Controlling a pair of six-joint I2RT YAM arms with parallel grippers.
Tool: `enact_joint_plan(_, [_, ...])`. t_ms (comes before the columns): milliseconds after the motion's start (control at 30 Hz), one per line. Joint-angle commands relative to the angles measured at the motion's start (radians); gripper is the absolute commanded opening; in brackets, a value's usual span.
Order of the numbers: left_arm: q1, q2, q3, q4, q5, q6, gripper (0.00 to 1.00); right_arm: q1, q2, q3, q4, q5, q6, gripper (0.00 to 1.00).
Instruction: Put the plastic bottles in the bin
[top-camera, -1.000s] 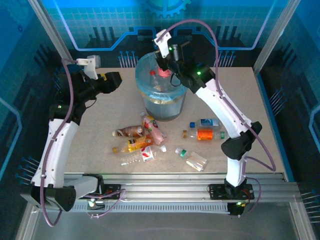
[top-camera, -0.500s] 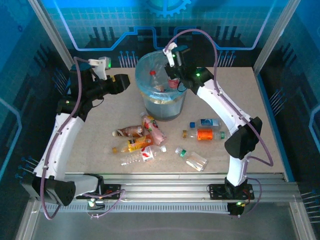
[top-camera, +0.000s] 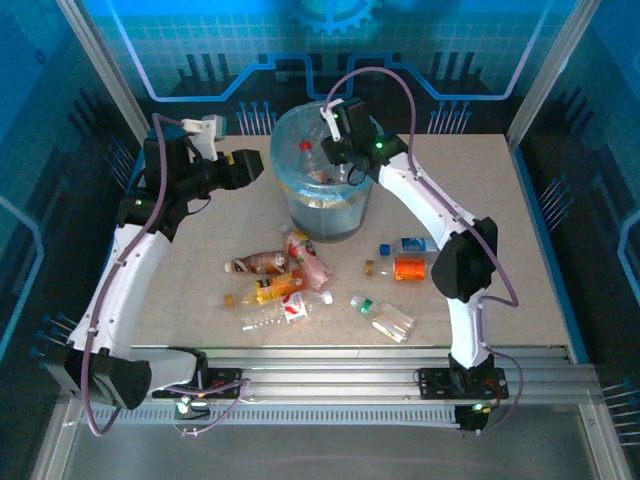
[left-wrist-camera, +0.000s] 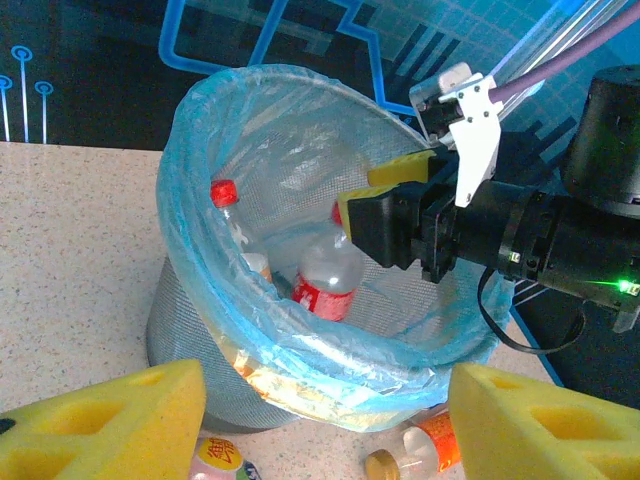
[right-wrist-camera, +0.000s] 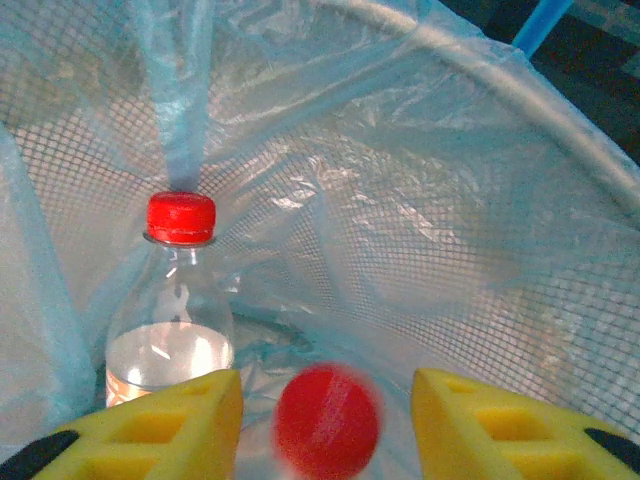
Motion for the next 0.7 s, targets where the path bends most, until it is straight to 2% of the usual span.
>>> enact_joint_plan(0, [-0.004,0.006,0.018,-0.017,0.012,0.016,0.67,-0.005,-0.006,0.072,-0.027,-0.016,0.026,0.53])
enact_joint_plan(233, [-0.004,0.004,0.022,-0.021,0.006,0.017,0.67,0.016,-0.043,0.146,-0.066,-0.029,0.022,0.56])
enact_joint_plan(433, [-0.026,0.002,0.041,-0.050,-0.034,0.038,0.67,0.059,-0.142,0.148,-0.073,-0.043,0.015,0.56])
enact_joint_plan(533, [-0.072,0.003,0.068,-0.091,-0.081,0.068,0.67,0.086,-0.224,0.091,-0.063,-0.061,0.015,0.56])
enact_joint_plan(667, [-0.161,0.002,0.103,-0.149,-0.153,0.110,0.67,0.109,-0.382,-0.088,-0.010,-0.104,0.025,0.56])
